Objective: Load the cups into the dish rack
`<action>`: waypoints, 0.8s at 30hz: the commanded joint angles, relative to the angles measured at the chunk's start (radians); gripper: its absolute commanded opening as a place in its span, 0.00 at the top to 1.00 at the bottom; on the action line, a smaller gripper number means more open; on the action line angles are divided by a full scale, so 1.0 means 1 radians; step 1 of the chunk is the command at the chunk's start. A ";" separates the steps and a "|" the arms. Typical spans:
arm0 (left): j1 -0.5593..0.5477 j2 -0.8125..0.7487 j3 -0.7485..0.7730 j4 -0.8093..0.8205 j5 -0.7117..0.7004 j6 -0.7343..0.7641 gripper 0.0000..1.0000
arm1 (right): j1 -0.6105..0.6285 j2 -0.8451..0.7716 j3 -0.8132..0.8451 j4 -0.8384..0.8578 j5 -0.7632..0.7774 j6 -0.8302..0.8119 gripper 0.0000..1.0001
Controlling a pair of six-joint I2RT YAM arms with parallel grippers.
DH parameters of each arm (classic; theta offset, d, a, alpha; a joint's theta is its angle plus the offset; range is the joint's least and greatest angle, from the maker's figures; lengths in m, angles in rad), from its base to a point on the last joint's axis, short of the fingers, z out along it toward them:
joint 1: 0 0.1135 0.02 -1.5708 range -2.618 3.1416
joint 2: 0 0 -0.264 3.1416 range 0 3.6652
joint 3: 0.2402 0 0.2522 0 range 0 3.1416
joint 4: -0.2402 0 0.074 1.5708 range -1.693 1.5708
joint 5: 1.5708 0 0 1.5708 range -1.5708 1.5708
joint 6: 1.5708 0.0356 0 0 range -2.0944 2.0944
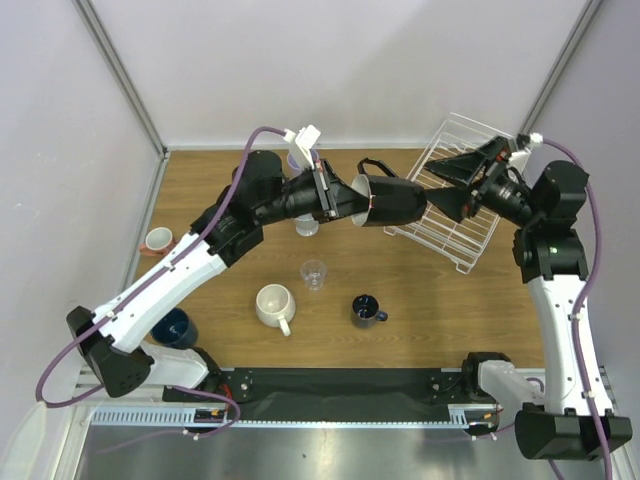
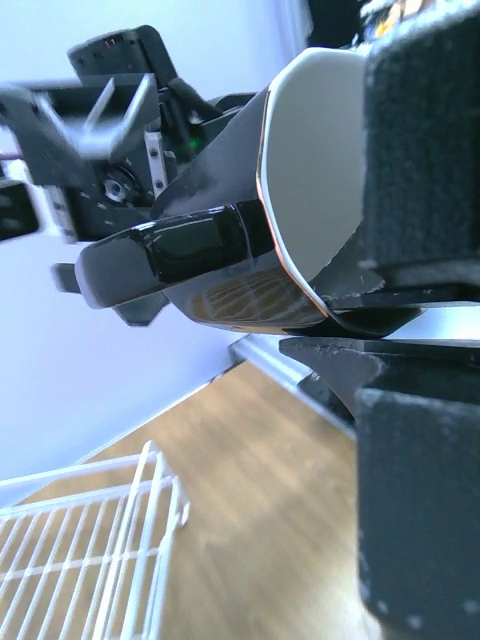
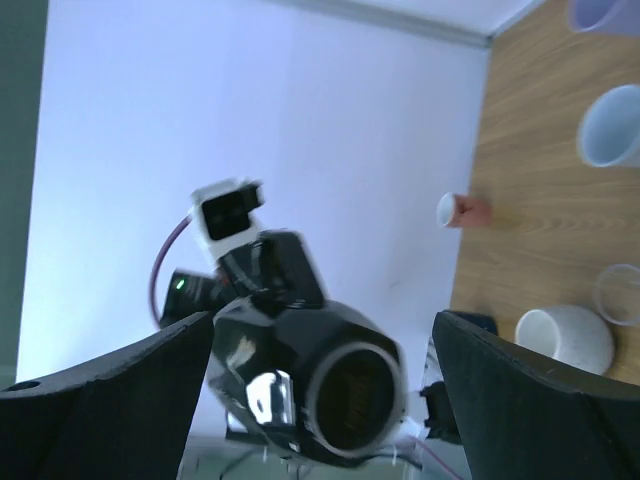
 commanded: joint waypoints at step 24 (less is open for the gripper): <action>0.031 -0.063 -0.078 0.435 0.194 -0.364 1.00 | 0.303 0.059 0.058 0.470 -0.177 0.066 0.07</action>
